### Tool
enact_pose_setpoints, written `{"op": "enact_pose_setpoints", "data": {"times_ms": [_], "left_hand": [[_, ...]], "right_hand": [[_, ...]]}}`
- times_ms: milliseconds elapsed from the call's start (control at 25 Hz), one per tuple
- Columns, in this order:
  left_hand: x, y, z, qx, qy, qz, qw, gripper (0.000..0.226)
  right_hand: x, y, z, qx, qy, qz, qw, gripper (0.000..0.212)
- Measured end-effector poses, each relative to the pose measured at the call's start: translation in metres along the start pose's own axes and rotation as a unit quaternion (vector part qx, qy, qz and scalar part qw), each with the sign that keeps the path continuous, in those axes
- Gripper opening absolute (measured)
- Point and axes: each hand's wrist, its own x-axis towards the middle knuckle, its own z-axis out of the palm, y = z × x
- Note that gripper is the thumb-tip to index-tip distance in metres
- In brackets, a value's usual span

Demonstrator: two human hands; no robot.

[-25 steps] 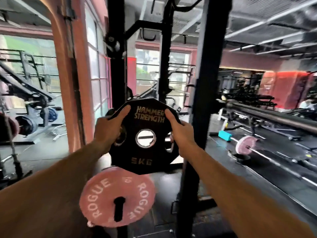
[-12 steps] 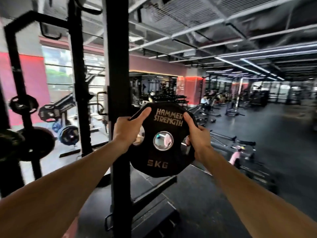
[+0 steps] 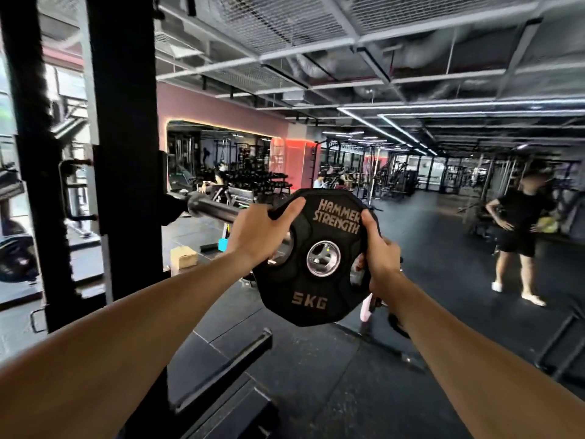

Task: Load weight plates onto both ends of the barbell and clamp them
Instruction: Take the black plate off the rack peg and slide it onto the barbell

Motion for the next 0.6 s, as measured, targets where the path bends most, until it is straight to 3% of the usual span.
{"op": "enact_pose_setpoints", "data": {"times_ms": [280, 400, 520, 600], "left_hand": [[0.026, -0.019, 0.036, 0.009, 0.027, 0.017, 0.999, 0.069], [0.027, -0.014, 0.048, 0.038, 0.076, 0.019, 0.996, 0.069], [0.018, -0.006, 0.060, 0.099, 0.145, -0.008, 0.984, 0.072], [0.014, 0.001, 0.065, 0.121, 0.184, -0.041, 0.975, 0.071]], "right_hand": [[0.071, 0.028, 0.015, 0.020, -0.047, -0.006, 0.999, 0.061], [0.094, 0.036, 0.024, 0.037, -0.110, -0.006, 0.993, 0.063], [0.114, 0.044, 0.034, 0.061, -0.183, 0.010, 0.981, 0.080], [0.125, 0.045, 0.038, 0.055, -0.214, 0.016, 0.975, 0.072]]}}
